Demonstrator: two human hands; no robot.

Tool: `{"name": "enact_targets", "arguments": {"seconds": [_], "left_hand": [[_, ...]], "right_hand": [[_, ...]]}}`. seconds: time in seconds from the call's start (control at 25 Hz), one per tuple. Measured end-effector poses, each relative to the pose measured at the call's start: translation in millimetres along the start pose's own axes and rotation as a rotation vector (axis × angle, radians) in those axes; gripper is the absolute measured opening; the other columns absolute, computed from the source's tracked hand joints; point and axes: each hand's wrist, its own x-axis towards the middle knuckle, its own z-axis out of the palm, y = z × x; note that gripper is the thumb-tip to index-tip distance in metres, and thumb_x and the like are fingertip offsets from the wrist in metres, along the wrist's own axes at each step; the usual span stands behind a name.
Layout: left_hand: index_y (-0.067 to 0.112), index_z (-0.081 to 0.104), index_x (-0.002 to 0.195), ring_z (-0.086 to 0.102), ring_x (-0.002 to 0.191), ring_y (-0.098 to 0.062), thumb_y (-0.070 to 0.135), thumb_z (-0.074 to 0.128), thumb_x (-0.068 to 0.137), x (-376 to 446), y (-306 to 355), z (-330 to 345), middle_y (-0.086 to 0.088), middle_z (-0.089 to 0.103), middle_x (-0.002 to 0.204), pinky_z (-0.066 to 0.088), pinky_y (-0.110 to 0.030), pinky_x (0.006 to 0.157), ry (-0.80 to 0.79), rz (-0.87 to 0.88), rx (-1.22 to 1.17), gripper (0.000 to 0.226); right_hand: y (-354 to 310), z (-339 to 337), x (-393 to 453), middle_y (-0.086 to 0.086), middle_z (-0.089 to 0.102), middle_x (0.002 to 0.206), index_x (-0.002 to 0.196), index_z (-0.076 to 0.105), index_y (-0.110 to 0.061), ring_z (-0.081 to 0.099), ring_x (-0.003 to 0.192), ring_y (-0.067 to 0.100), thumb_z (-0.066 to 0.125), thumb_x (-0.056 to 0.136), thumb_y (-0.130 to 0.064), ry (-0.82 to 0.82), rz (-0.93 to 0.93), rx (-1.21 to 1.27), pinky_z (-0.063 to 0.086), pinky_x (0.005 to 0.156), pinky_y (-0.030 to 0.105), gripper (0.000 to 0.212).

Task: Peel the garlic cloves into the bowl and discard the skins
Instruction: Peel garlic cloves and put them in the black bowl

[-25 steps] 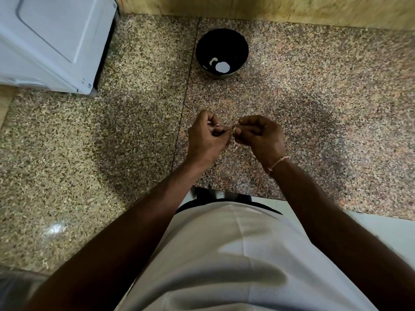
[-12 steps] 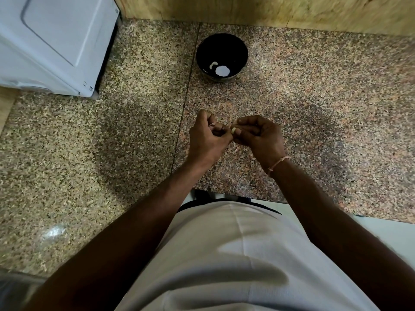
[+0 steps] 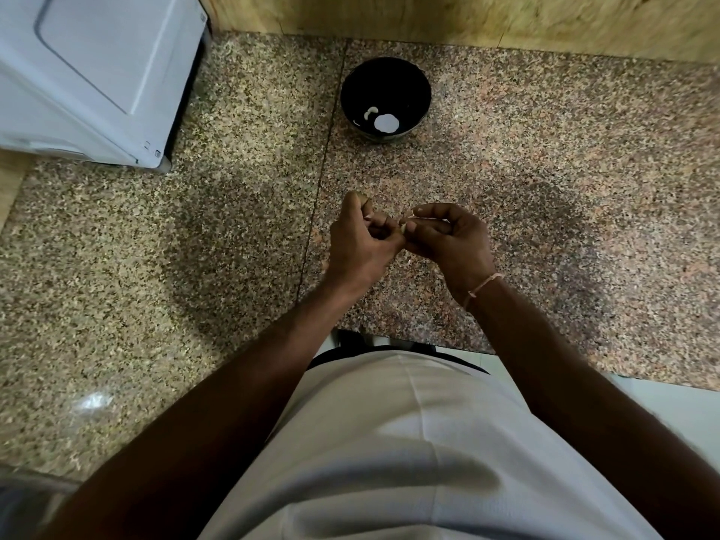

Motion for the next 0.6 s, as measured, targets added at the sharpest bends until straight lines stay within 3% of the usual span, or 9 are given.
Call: {"name": "enact_targets", "arguments": {"seconds": [0.2, 0.36, 0.6], "left_hand": [[0.014, 0.038, 0.097, 0.071, 0.083, -0.032, 0.007, 0.084, 0.085, -0.4, -0.5, 1.6, -0.024, 0.064, 0.092, 0.063, -0.034, 0.071, 0.006, -0.026, -0.003, 0.048], [0.016, 0.038, 0.097, 0.069, 0.078, -0.019, 0.008, 0.084, 0.084, 0.5, -1.3, 2.1, -0.006, 0.060, 0.086, 0.060, -0.027, 0.068, 0.007, -0.040, 0.000, 0.049], [0.017, 0.037, 0.095, 0.072, 0.078, -0.025, 0.002, 0.081, 0.086, 0.0, -4.6, 2.4, -0.010, 0.064, 0.086, 0.061, -0.035, 0.068, 0.005, -0.034, -0.027, 0.047]], "right_hand": [[-0.5, 0.6, 1.4, 0.015, 0.079, 0.095, 0.108, 0.066, -0.006, 0.077, 0.093, 0.032, 0.076, 0.087, 0.004, 0.008, 0.003, -0.034, 0.063, 0.086, 0.050, 0.024], [0.5, 0.9, 2.3, 0.012, 0.079, 0.100, 0.115, 0.066, -0.006, 0.077, 0.097, 0.029, 0.074, 0.091, 0.000, -0.005, -0.022, -0.106, 0.062, 0.087, 0.051, 0.026], [2.2, 1.1, 2.2, 0.010, 0.080, 0.102, 0.122, 0.064, -0.005, 0.077, 0.099, 0.025, 0.072, 0.091, 0.004, -0.025, -0.043, -0.145, 0.063, 0.086, 0.046, 0.034]]}}
